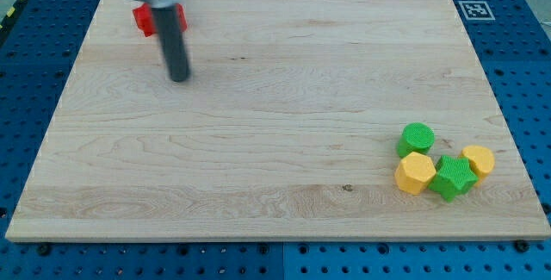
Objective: Nudge the blue cube a bit right
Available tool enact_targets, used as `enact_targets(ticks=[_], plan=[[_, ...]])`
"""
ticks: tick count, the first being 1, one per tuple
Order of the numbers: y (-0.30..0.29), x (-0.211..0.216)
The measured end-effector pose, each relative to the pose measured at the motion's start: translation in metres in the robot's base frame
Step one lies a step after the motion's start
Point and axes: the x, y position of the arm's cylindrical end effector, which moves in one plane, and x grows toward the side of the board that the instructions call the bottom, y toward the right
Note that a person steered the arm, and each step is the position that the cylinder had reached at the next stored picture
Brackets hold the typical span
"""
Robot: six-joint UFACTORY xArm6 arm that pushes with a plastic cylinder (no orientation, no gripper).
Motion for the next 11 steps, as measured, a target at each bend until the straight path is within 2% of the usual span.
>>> enact_targets(ticks=[1,2,3,4,5,7,9,11], plan=[[-0.061,-0.043],[-0.063,-0.046],[-0.083,-0.078],[-0.117,-0.127],[-0.119,-0.183],[-0.112,-0.19],[-0.053,-0.19],[-0.032,-0.179]])
